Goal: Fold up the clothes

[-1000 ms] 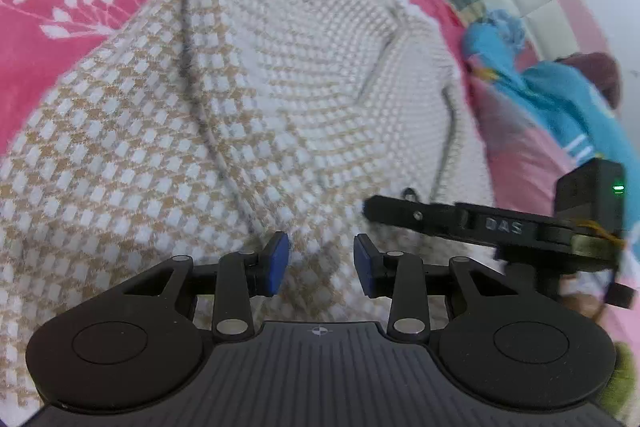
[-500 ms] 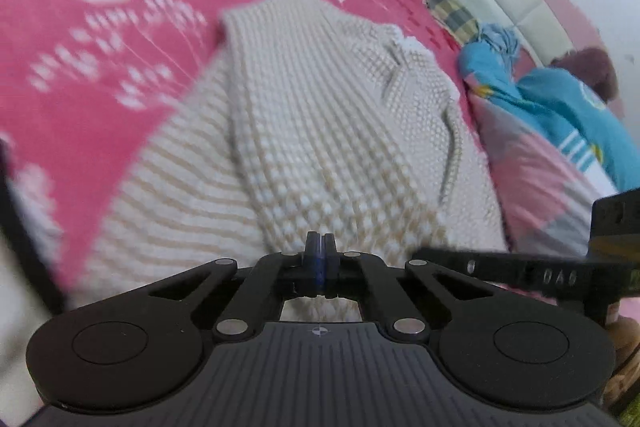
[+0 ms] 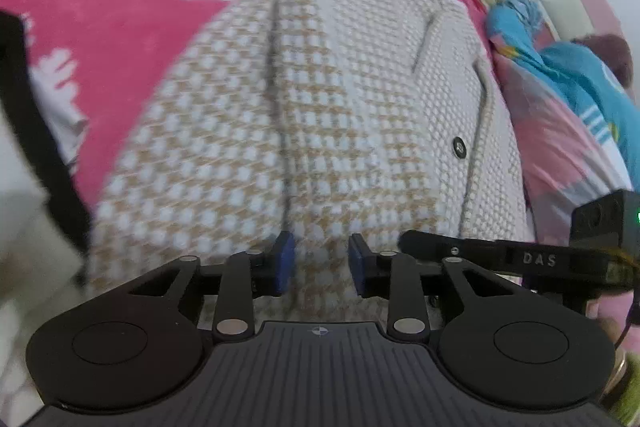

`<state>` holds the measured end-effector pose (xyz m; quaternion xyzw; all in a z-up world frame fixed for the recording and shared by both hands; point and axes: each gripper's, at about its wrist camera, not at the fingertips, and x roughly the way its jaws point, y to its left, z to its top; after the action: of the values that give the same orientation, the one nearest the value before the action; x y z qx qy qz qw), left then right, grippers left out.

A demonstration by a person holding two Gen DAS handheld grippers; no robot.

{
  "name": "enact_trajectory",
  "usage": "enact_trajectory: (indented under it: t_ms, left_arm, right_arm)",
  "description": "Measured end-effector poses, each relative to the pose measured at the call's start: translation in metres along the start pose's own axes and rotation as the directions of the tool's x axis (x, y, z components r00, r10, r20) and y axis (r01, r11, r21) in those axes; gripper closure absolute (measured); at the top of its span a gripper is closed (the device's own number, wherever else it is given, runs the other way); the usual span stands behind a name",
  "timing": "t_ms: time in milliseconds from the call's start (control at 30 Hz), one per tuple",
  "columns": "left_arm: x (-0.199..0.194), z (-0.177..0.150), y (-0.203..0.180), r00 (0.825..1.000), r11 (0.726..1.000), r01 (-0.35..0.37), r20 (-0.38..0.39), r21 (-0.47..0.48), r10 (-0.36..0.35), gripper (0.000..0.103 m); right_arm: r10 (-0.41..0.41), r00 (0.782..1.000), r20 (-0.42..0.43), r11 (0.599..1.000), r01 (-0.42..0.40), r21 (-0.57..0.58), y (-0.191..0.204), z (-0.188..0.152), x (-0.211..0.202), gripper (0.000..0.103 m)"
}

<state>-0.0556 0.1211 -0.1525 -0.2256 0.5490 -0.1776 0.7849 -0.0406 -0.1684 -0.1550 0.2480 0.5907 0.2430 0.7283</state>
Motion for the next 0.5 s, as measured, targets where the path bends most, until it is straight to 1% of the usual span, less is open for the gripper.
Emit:
enact_trajectory:
  t_ms: [100, 200, 233, 267, 333, 400, 433, 500]
  left_arm:
    - [0.015, 0.002, -0.008, 0.999, 0.999, -0.038, 0.005, 0.025, 0.038, 0.072]
    - [0.02, -0.001, -0.011, 0.998, 0.996, -0.066, 0.026, 0.052, 0.064, 0.074]
    - [0.021, -0.003, -0.011, 0.997, 0.996, -0.073, 0.036, 0.05, 0.071, 0.076]
    - [0.02, -0.005, -0.009, 0.996, 0.996, -0.079, 0.049, 0.036, 0.077, 0.081]
    - [0.015, -0.009, -0.005, 0.995, 0.997, -0.081, 0.064, 0.001, 0.081, 0.087]
    - [0.005, -0.008, -0.003, 0.994, 0.996, -0.087, 0.059, -0.023, 0.088, 0.09]
    - [-0.003, -0.007, -0.005, 0.993, 0.995, -0.098, 0.059, -0.016, 0.099, 0.09]
    - [-0.027, -0.003, -0.011, 0.989, 0.991, -0.126, 0.084, 0.04, 0.122, 0.091]
  right_arm:
    - [0.018, 1.0, 0.001, 1.0, -0.018, 0.025, -0.007, 0.0, 0.002, 0.092]
    - [0.033, 0.999, 0.005, 0.998, -0.034, 0.048, -0.012, 0.0, 0.003, 0.092]
    - [0.039, 0.999, 0.006, 0.998, -0.039, 0.056, -0.014, 0.0, 0.004, 0.092]
    - [0.044, 0.999, 0.007, 0.997, -0.044, 0.063, -0.016, 0.0, 0.004, 0.092]
    - [0.054, 0.998, 0.01, 0.995, -0.055, 0.078, -0.02, 0.0, 0.005, 0.092]
    - [0.055, 0.998, 0.017, 0.997, -0.056, 0.048, -0.008, -0.001, 0.002, 0.092]
    - [0.053, 0.998, 0.014, 0.998, -0.054, 0.031, -0.002, -0.003, 0.004, 0.092]
    - [0.046, 0.999, 0.0, 0.999, -0.046, 0.0, 0.007, -0.007, 0.011, 0.092]
